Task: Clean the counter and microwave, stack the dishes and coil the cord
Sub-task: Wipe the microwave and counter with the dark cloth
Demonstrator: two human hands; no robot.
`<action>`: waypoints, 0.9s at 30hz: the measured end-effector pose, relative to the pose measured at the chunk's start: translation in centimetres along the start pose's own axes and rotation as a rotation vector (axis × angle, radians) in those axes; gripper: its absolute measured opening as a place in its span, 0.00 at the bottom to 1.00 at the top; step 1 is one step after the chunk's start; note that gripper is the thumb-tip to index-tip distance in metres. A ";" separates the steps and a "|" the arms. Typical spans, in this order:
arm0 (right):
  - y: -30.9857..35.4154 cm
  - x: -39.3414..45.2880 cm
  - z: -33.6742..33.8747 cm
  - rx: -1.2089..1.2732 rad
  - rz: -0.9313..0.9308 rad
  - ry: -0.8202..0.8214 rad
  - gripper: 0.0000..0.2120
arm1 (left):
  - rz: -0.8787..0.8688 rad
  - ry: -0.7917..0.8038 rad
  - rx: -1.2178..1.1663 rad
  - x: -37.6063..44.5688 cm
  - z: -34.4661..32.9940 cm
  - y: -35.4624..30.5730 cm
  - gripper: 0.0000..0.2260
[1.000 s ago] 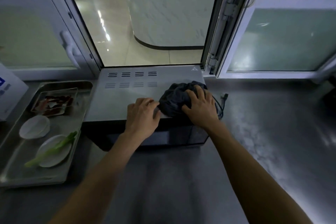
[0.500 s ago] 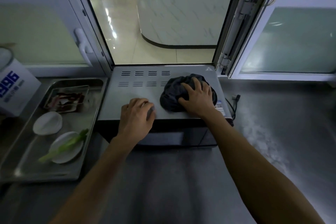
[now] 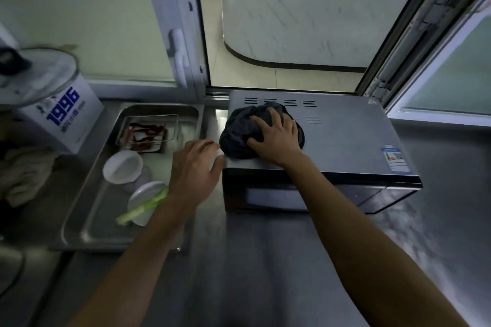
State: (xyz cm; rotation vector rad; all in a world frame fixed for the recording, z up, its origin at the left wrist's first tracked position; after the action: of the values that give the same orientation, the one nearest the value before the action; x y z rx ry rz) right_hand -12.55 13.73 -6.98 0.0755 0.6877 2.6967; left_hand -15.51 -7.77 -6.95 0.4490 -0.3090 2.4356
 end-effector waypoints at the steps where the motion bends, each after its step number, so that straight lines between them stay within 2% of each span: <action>1: 0.5 -0.2 -0.3 0.000 0.001 -0.002 0.32 | -0.010 0.001 -0.010 -0.1 0.1 0.5 0.14; 6: 1.9 -2.9 -1.5 0.037 0.030 -0.017 0.32 | -0.031 0.040 -0.060 -0.2 0.6 1.0 0.13; 13: 0.3 -8.3 -1.2 0.025 0.025 -0.108 0.29 | -0.121 0.079 -0.059 -0.2 1.3 -3.0 0.16; 19: -3.7 -12.9 -0.1 0.051 -0.003 -0.293 0.29 | -0.206 0.131 -0.051 -1.3 1.0 -7.9 0.18; 27: -12.8 -17.8 2.9 0.156 -0.107 -0.558 0.27 | -0.387 0.209 0.008 -2.5 1.0 -16.4 0.20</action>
State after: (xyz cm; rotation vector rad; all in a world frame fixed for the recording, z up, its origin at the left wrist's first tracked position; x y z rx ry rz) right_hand 8.71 19.26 -9.85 0.7712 0.6908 2.3450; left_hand -3.12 3.15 -5.18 0.2284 -0.1101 2.0819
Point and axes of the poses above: each hand's wrist, its own x-axis towards the middle knuckle, its own z-axis out of the back of the hand, y = z × x, the point moved 4 cm from there along x, towards the middle knuckle, and after that the axes turned 14 degrees about x, right-handed, at the moved point
